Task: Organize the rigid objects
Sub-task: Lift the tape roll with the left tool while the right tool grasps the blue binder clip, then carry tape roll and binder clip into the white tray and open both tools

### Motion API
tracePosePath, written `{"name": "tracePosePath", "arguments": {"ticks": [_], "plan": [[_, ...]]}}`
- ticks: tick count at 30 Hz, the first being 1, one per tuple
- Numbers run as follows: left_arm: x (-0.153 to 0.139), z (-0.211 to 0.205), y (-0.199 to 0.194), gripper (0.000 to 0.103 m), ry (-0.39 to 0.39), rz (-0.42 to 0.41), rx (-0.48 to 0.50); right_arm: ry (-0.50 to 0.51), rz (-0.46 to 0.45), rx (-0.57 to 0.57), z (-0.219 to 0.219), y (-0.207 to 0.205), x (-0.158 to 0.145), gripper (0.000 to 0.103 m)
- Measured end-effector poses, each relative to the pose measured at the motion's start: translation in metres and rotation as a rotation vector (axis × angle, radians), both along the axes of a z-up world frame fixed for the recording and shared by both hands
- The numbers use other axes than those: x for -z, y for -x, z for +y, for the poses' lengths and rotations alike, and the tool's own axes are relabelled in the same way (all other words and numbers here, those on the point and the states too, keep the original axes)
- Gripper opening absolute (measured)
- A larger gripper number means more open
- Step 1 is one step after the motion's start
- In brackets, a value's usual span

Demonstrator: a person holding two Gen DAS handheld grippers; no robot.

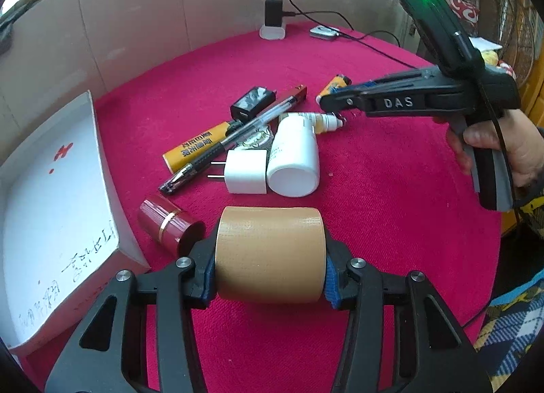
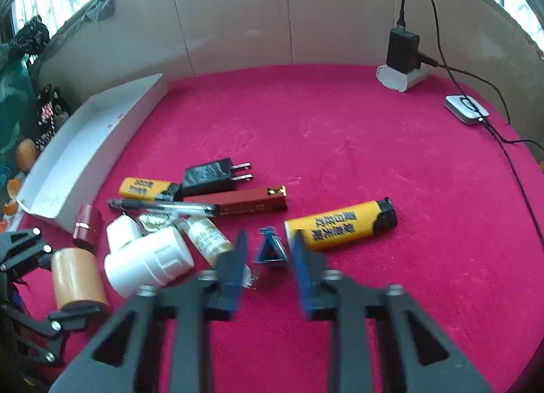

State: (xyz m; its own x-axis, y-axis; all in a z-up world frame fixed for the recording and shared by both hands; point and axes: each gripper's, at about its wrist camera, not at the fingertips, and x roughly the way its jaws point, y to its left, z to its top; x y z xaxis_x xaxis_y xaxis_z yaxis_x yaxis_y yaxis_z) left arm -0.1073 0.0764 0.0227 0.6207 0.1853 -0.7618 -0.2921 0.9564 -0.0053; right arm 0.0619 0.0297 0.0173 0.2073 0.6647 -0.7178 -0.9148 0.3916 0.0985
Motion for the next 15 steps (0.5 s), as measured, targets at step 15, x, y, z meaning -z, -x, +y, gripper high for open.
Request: {"name": "tracePosePath", "arguments": {"ticks": [15], "plan": [[-0.051,0.017,0.033,0.048,-0.034,-0.153,-0.165,-0.234,-0.002,-0.018,-0.032,0.023,-0.083,0.014]]}}
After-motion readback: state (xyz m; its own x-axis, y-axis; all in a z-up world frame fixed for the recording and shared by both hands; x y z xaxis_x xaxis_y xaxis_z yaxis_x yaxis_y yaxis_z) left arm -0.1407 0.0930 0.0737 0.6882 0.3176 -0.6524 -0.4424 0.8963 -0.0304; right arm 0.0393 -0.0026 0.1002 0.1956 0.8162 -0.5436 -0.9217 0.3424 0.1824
